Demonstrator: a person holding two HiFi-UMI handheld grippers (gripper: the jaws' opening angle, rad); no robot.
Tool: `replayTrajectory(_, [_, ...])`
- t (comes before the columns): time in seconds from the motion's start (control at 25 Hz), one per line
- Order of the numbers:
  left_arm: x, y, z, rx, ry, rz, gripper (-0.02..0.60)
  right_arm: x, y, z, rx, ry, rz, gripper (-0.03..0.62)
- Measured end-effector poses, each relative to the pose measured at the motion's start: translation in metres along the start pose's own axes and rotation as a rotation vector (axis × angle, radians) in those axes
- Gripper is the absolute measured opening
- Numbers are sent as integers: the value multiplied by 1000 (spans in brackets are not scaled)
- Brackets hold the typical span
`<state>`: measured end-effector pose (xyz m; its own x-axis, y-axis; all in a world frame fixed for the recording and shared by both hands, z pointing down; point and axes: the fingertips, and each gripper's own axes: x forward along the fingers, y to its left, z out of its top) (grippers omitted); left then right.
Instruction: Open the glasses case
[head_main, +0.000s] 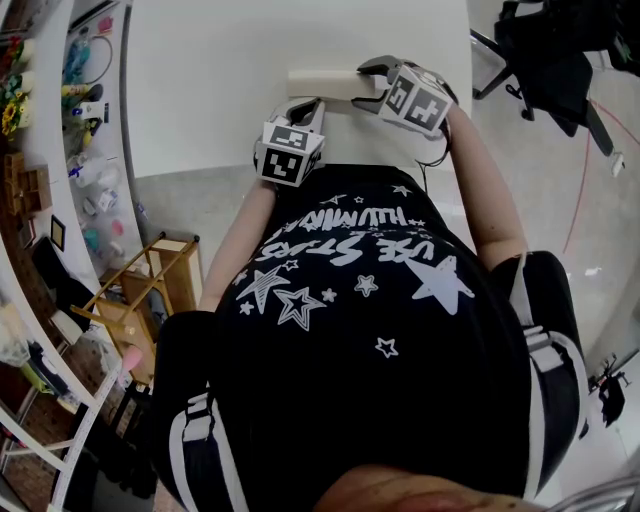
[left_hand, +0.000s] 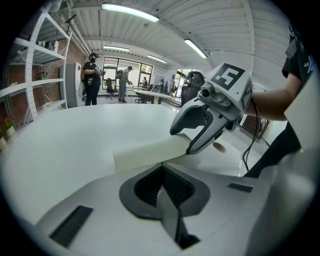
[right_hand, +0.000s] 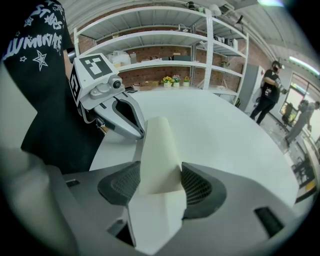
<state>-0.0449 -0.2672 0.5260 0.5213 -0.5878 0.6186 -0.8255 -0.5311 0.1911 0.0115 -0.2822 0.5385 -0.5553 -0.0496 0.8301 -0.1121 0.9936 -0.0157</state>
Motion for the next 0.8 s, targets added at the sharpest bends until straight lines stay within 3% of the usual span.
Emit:
replayTrajectory(0.36, [3,0,-8,-4,29,-5,11,-2,2,3,38,-4,28,265])
replayTrajectory(0.56, [-2,1,14,45,-22,21,12,-4,0,4,61,-21,36,265])
replayTrajectory(0.8, [-3,2,8,9,-7,9,12,-3,-3,5,110,-29,76,267])
